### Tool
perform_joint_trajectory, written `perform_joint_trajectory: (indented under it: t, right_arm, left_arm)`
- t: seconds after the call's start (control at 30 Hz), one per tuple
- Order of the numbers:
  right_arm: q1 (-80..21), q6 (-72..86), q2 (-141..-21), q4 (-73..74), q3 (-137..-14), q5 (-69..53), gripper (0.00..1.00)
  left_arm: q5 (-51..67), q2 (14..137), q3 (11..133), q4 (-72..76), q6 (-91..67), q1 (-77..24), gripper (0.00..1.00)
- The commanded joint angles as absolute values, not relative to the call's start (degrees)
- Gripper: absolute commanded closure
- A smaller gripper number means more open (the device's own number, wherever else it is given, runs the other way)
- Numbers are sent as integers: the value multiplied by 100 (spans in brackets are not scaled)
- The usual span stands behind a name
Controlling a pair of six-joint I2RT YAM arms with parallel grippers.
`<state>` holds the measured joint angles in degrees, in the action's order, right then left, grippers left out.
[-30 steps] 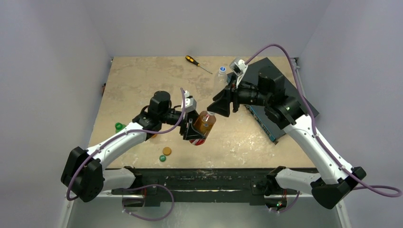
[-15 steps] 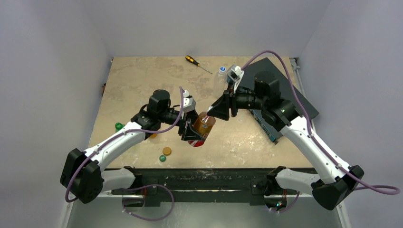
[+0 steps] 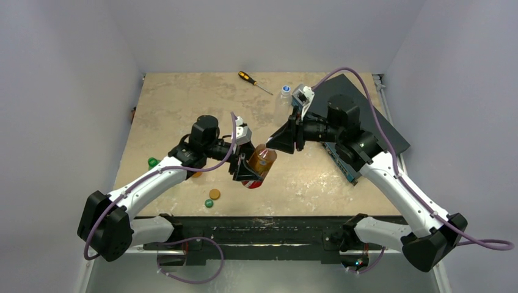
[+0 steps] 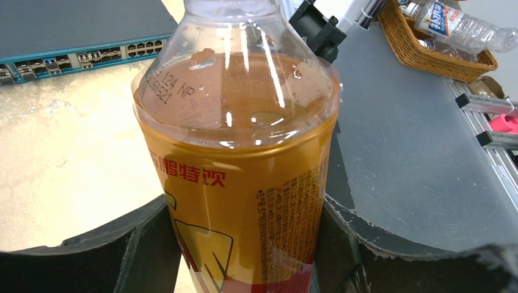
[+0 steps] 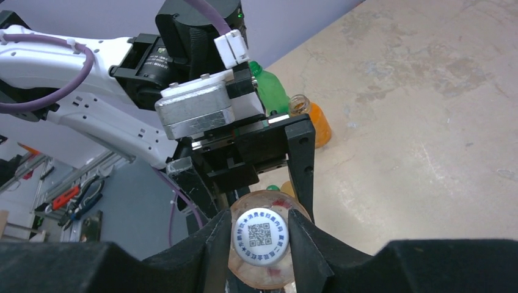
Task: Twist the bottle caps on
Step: Screw the bottle cap onto the plastic bottle.
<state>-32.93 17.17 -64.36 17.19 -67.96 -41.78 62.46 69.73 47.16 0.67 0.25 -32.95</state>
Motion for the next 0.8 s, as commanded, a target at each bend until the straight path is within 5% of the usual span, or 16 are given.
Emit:
perform_joint_trajectory:
  t: [0.0,0.33,0.53,0.77]
  right_arm:
    - [-3271,1859,-6294,1419,-6710,-4276,62]
    - [-3283,1987,-6188,1275,-6434,-3513,99]
    - [-3358,2347,-6196,1097,-6285,-2855,100]
    - [-3766,2460,-6588,1610,-6520,-1757,100]
  left_arm:
    - [6390,6862,4873,178,190,-3234,100]
    - [6031,6856,4683,1317,-871,-3234,100]
    - [5030,6846,4234,3230,-2200,-3243,100]
    - [3749,6795,4411,2783,-1871,-3303,100]
